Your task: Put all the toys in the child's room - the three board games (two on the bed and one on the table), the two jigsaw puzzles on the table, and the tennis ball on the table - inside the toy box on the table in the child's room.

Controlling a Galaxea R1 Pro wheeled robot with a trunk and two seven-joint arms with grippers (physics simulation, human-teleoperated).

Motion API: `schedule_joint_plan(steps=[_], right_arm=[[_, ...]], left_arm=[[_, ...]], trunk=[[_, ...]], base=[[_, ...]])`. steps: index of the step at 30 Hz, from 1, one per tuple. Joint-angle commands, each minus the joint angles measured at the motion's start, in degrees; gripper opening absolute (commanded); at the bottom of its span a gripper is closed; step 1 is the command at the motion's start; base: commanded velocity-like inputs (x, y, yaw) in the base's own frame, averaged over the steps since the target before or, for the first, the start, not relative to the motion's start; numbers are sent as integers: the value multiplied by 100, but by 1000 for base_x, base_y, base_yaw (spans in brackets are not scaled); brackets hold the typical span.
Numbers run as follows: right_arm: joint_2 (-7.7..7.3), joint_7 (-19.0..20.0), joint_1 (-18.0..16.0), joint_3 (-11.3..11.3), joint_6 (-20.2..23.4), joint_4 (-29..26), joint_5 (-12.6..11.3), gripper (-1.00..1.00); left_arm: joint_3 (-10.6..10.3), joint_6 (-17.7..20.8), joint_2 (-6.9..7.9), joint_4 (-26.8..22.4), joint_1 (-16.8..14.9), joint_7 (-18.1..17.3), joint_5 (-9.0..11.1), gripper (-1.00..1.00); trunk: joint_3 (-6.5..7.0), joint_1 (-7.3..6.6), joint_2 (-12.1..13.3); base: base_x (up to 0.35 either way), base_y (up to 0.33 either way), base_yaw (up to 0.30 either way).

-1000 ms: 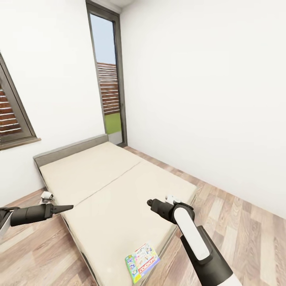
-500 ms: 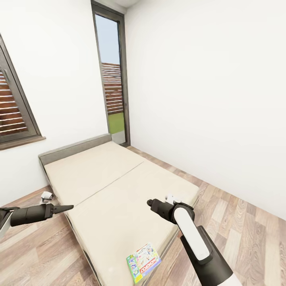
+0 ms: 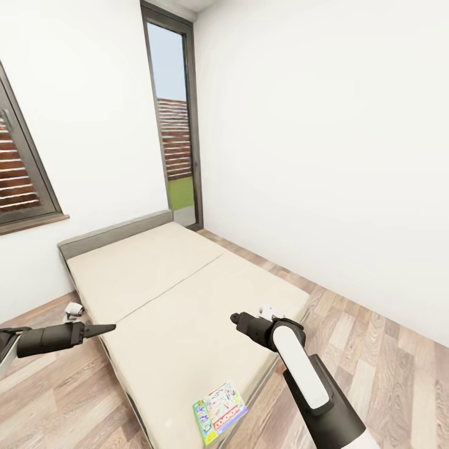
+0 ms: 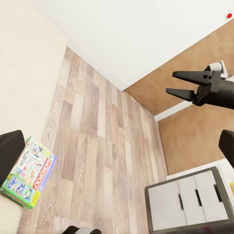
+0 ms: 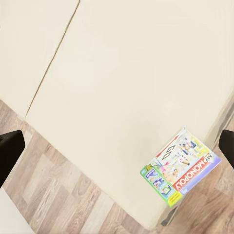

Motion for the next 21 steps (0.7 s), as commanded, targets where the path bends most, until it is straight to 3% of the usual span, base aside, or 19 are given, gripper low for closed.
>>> schedule_joint_plan(steps=[1,11,21], right_arm=[[1,-55,-7,2,10,-6,-44,100],[1,-51,-7,2,13,-7,-48,100],[1,-52,-7,2,11,-7,-51,100]], left_arm=[[-2,61,1,-1,-2,-19,2,100],[-2,61,-9,-1,10,-19,-4,100],[-2,34,-35,-1,10,-19,-4,100]], trunk=[[-14,4,-14],[-14,4,-14],[-14,4,-14]], base=[[0,-8,0],[0,-124,0],[16,-19,0]])
